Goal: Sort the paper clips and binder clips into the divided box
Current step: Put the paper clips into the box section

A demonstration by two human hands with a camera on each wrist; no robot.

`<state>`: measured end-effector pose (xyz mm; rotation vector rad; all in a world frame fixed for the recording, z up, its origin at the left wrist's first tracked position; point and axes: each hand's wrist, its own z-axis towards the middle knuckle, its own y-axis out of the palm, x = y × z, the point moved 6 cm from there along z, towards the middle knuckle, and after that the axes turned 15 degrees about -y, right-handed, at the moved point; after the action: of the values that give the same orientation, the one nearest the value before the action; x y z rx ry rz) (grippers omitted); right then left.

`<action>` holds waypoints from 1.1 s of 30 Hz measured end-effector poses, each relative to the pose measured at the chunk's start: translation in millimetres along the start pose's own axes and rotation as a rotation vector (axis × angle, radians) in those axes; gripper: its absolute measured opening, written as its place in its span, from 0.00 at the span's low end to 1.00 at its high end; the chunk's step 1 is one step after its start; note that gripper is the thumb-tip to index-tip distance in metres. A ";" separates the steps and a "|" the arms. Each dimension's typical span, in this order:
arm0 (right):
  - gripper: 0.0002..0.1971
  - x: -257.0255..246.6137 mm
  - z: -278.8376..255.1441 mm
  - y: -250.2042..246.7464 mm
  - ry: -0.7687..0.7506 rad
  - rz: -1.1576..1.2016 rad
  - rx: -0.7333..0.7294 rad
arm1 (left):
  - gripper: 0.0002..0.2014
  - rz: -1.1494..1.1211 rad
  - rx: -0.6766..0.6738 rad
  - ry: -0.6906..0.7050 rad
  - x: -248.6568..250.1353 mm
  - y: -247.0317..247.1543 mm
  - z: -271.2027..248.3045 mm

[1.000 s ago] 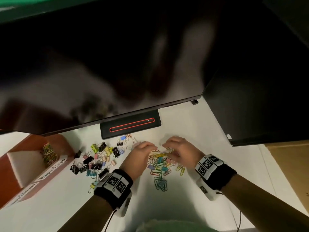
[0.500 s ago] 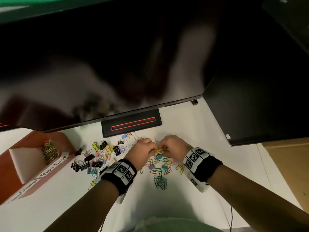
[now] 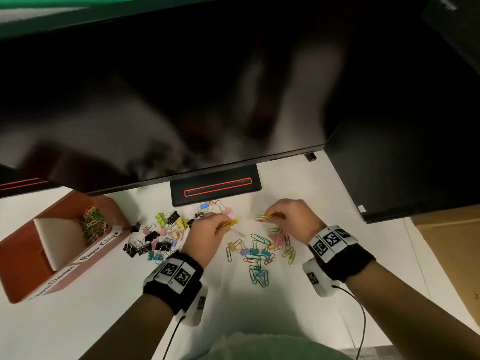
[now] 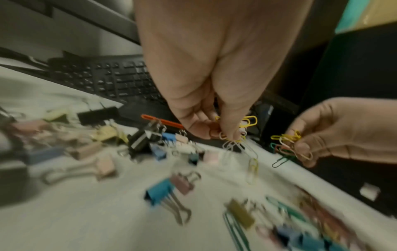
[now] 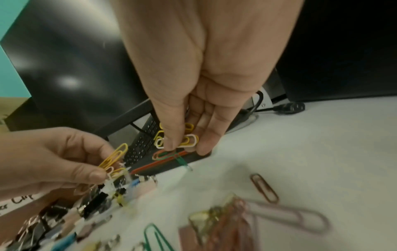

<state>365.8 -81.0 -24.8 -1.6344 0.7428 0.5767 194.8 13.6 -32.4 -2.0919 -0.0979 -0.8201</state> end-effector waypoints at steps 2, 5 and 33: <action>0.09 -12.1 3.2 -5.3 -0.040 -0.003 0.061 | 0.08 -0.067 0.060 -0.024 -7.8 -26.1 -9.1; 0.09 -41.3 18.7 -4.7 -0.115 -0.032 0.082 | 0.07 -0.142 0.157 -0.047 -26.6 -71.7 -23.9; 0.10 -207.4 146.5 105.0 -0.304 0.033 0.071 | 0.13 -0.273 0.124 -0.109 -145.4 -185.7 -44.8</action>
<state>152.5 84.2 27.5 -1.4305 0.5593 0.7931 -6.9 127.7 30.5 -2.0310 -0.4901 -0.8364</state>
